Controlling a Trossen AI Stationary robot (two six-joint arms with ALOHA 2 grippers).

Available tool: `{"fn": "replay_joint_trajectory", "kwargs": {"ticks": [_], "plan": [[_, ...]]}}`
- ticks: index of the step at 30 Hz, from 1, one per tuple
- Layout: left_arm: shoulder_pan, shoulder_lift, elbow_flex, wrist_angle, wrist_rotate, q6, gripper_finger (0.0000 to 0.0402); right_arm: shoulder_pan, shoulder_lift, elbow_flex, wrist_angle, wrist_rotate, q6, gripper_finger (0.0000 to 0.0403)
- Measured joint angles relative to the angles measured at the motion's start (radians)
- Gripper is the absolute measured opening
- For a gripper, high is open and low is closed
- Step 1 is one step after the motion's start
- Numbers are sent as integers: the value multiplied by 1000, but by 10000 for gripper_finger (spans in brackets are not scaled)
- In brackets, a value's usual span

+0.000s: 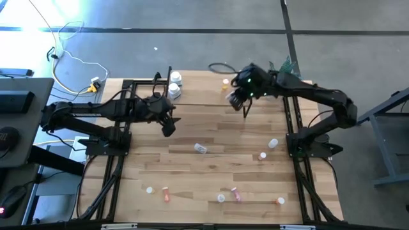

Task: Pick and place medicine bottles onto shelf by color
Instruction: Put the thin white pill bottle on the shelf

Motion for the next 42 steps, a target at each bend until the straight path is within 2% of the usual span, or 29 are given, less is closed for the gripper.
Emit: {"fn": "replay_joint_trajectory", "kwargs": {"ticks": [6, 10, 16, 20, 32, 42], "plan": [[62, 0, 0, 53, -28, 0, 261, -106, -42, 1, -39, -40, -57, 68], [103, 0, 0, 59, -33, 0, 261, -170, -40, 75, -123, -99, -78, 68], [143, 0, 0, 58, -34, 0, 261, -216, -3, 191, -172, -152, -104, 68], [156, 0, 0, 58, -33, 0, 261, -228, 35, 200, -211, -184, -104, 68], [157, 0, 0, 59, -26, 0, 261, -226, 141, 200, -343, -190, -104, 68], [157, 0, 0, 58, -25, 0, 261, -226, 209, 199, -360, -104, -124, 68]]}}
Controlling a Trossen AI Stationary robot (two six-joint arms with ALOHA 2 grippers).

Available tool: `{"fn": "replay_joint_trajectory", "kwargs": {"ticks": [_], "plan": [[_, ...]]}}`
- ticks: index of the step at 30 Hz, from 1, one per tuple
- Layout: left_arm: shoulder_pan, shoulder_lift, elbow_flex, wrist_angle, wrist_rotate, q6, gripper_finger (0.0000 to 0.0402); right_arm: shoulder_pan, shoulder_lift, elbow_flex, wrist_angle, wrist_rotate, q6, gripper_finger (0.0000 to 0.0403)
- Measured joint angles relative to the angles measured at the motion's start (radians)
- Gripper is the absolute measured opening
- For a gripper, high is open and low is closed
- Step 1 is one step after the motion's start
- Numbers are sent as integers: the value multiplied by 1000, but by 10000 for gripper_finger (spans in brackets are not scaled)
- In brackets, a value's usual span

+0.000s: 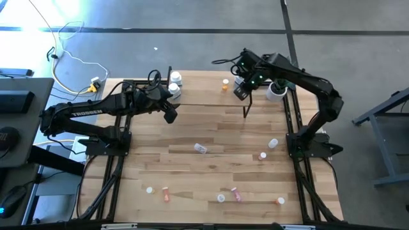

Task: Pick and place medicine bottles onto shelf by color
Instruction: Put the thin white pill bottle on the shelf, then put the yellow pill bottle on the shelf

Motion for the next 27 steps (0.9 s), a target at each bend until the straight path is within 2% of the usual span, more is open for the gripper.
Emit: {"fn": "replay_joint_trajectory", "kwargs": {"ticks": [16, 27], "plan": [[0, 0, 0, -1, 1, 0, 261, 0, 10, 0, -17, 1, -6, 73], [0, 0, 0, -2, 84, 26, 261, 0, 13, -1, -15, 14, 2, 133]]}}
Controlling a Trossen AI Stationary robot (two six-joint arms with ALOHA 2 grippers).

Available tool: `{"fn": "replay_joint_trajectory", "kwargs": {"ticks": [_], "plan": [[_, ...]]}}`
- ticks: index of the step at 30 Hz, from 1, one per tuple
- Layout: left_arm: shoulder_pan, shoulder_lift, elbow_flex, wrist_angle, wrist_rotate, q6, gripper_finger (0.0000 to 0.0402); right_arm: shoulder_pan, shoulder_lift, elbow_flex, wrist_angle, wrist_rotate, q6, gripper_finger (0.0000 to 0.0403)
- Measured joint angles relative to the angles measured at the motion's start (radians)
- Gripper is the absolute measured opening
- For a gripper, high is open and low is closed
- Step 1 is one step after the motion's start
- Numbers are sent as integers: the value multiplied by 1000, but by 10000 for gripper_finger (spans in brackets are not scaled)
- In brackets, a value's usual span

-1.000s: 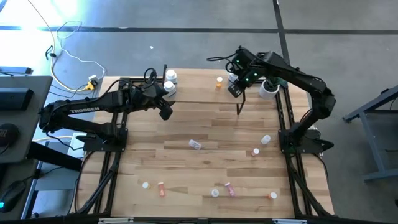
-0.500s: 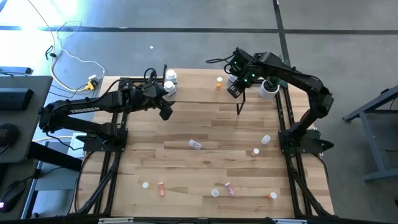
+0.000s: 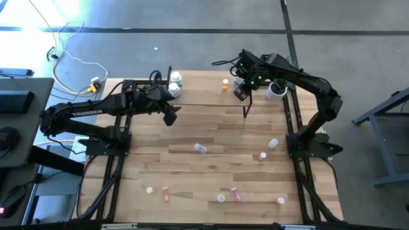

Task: Pick and place medicine bottles onto shelf by color
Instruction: Put the yellow pill bottle on the shelf

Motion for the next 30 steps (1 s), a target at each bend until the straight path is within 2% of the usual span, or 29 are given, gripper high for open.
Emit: {"fn": "replay_joint_trajectory", "kwargs": {"ticks": [8, 15, 20, 30], "plan": [[-1, 0, 0, -34, 89, -19, 262, 0, -1, 63, 1, 0, 3, 140], [-32, 0, 0, -148, 145, -18, 262, 1, -2, 131, 1, 0, 39, 140], [-117, -24, 0, -261, 148, -27, 262, 11, -2, 161, 2, 0, 76, 140], [-354, -146, 0, -483, 147, -158, 262, 79, -2, 182, 13, 0, 165, 140]]}}
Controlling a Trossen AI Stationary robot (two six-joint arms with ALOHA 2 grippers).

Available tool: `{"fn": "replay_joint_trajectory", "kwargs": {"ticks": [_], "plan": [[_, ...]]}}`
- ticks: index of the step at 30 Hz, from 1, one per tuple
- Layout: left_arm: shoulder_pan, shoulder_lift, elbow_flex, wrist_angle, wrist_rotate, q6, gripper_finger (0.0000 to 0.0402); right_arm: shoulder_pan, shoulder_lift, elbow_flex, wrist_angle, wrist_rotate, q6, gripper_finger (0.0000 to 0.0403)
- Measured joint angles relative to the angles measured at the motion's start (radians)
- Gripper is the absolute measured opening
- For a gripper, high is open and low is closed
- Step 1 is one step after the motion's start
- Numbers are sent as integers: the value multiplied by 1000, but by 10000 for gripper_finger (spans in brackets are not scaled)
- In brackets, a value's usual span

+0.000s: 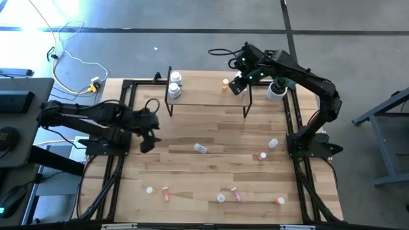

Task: Pick and place medicine bottles onto shelf by color
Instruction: Put the yellow pill bottle on the shelf

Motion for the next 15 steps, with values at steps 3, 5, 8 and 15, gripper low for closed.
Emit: {"fn": "replay_joint_trajectory", "kwargs": {"ticks": [3, 5, 8, 15], "plan": [[-87, -34, 0, -23, -1, -47, 262, 26, 0, 0, 6, 3, 35, 140], [-147, -51, 0, -24, -1, -74, 262, 44, 0, 0, 9, 5, 51, 140], [-239, -60, 0, -28, -3, -100, 262, 70, 0, 0, 10, 6, 77, 140], [-446, -55, -34, -14, -67, -184, 261, 126, 0, 0, 11, 6, 117, 140]]}}
